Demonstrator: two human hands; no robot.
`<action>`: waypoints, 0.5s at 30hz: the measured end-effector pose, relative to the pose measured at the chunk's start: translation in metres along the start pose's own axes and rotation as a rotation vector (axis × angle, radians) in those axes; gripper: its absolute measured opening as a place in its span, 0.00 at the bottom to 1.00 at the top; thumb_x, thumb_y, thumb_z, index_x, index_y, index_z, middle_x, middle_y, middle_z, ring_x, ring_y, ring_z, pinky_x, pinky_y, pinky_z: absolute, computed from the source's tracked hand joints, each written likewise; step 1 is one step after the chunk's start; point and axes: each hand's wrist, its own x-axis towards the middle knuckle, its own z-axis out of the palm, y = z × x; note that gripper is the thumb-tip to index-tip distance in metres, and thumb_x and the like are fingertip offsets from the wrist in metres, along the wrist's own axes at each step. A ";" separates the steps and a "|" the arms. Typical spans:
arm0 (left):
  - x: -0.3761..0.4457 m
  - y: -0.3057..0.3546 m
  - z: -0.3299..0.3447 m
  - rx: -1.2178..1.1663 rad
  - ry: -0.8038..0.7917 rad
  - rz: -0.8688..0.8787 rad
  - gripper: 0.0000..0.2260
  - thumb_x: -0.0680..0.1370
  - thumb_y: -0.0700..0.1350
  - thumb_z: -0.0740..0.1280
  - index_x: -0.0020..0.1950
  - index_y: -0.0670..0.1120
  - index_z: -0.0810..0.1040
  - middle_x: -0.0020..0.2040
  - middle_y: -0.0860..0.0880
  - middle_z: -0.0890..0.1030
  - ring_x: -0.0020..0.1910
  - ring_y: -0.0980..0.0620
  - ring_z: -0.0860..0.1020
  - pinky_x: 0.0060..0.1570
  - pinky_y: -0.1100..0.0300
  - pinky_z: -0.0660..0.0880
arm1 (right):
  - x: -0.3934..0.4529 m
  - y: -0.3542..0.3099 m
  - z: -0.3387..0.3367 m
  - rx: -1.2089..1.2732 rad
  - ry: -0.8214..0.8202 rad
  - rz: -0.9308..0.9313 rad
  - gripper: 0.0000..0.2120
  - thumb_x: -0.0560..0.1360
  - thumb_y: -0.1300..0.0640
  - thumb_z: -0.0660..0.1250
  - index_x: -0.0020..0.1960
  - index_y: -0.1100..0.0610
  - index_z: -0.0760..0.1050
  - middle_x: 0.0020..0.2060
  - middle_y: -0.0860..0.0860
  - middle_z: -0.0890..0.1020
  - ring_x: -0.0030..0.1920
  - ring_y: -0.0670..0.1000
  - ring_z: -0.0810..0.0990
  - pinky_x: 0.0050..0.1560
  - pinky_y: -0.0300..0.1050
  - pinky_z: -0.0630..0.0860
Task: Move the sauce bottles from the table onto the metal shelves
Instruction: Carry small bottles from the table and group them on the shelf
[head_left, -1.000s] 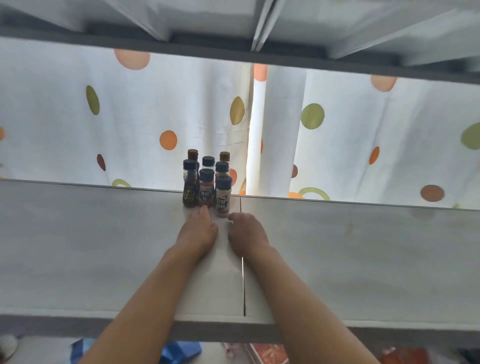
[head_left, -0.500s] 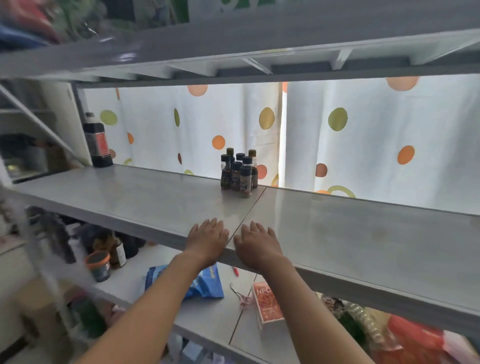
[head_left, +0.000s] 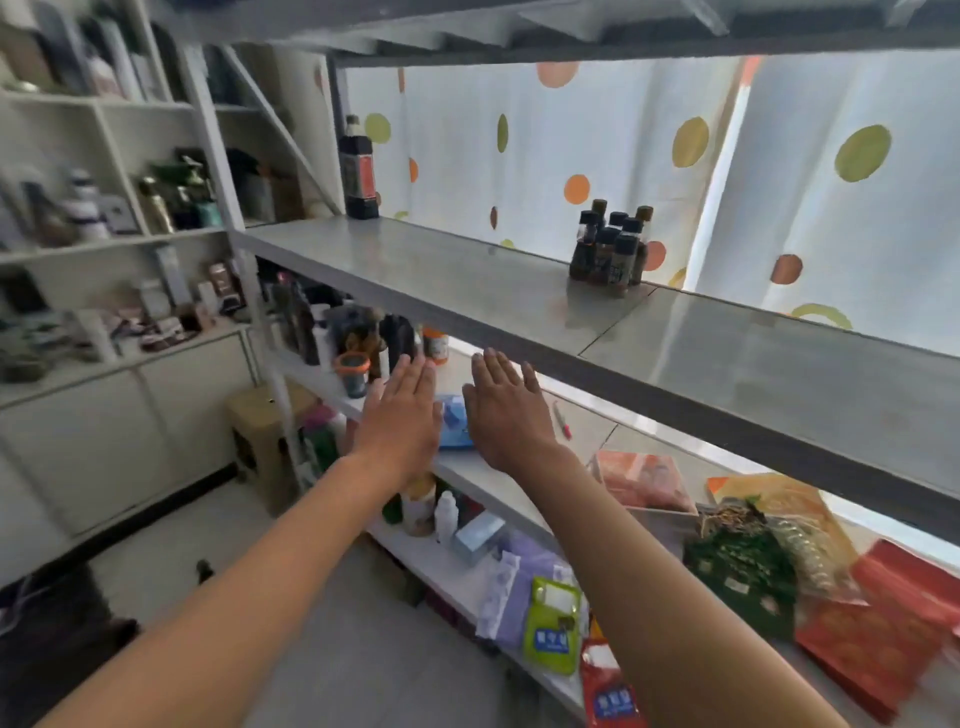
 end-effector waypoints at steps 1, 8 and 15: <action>-0.020 -0.025 -0.003 -0.003 -0.001 -0.046 0.25 0.84 0.49 0.46 0.80 0.44 0.45 0.80 0.47 0.44 0.79 0.50 0.43 0.77 0.49 0.48 | -0.001 -0.027 0.007 0.012 -0.021 -0.046 0.26 0.85 0.51 0.44 0.80 0.59 0.48 0.80 0.55 0.51 0.80 0.53 0.48 0.79 0.55 0.44; -0.197 -0.216 -0.019 0.022 -0.028 -0.403 0.24 0.85 0.48 0.47 0.80 0.42 0.47 0.80 0.46 0.47 0.79 0.49 0.44 0.76 0.49 0.48 | -0.032 -0.260 0.071 0.127 -0.144 -0.367 0.25 0.85 0.51 0.46 0.80 0.57 0.52 0.80 0.54 0.54 0.80 0.52 0.49 0.79 0.54 0.45; -0.407 -0.354 -0.026 0.013 -0.016 -0.733 0.26 0.84 0.48 0.50 0.79 0.42 0.47 0.80 0.45 0.48 0.79 0.49 0.44 0.77 0.49 0.50 | -0.139 -0.496 0.119 0.233 -0.286 -0.712 0.26 0.84 0.52 0.47 0.80 0.60 0.51 0.80 0.55 0.55 0.80 0.52 0.50 0.79 0.51 0.45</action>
